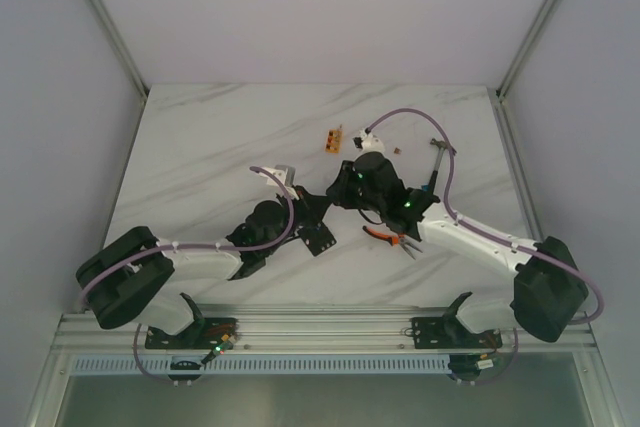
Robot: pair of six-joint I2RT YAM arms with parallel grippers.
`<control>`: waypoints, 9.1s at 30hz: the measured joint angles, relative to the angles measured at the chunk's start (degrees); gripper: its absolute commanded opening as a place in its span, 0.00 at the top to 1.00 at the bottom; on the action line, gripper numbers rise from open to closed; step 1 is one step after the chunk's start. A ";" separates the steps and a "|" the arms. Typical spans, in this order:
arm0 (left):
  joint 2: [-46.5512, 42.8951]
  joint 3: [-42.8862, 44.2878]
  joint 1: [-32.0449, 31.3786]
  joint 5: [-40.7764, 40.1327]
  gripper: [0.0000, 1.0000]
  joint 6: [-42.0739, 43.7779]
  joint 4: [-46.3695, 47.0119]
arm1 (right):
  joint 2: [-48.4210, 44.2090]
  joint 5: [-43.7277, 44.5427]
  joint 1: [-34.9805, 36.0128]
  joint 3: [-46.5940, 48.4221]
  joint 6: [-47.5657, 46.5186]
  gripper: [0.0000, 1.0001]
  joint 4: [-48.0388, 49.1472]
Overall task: Snap on the fuse box
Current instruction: Pick up the fuse from the center of the board, then install the fuse at the fuse box base.
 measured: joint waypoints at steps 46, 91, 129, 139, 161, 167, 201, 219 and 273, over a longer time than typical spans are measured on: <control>-17.62 4.39 13.38 51.25 1.00 27.26 -18.03 | -9.75 -52.46 -12.15 5.07 -38.95 0.59 -6.14; -17.59 4.39 13.38 57.96 1.00 22.25 -11.80 | -8.96 -61.35 -11.87 5.07 -43.63 0.87 -8.41; -26.95 -10.08 12.24 15.43 0.39 -10.64 -33.70 | 7.74 -12.33 3.87 4.83 -33.59 1.00 -6.82; -14.97 -9.97 9.70 13.97 0.46 -16.83 -32.61 | 13.55 -4.48 4.68 4.79 -30.45 1.00 -4.81; -3.72 -7.82 8.96 15.30 0.60 -21.40 -27.08 | 19.32 -3.45 4.79 4.81 -29.86 1.00 -3.04; -3.23 -7.72 8.96 15.39 0.62 -21.86 -26.95 | 19.32 -3.45 4.98 4.81 -29.42 1.00 -2.64; -3.21 -7.39 8.96 15.30 0.65 -21.94 -27.43 | 20.57 -2.97 5.49 4.81 -28.28 1.00 -0.96; -3.21 -7.30 8.94 15.30 0.66 -21.94 -27.45 | 21.42 -0.22 7.06 4.98 -28.41 0.89 -1.03; 0.13 -0.87 11.13 9.53 0.66 -17.73 -34.27 | 25.20 -5.01 4.02 16.31 -31.85 0.74 -11.80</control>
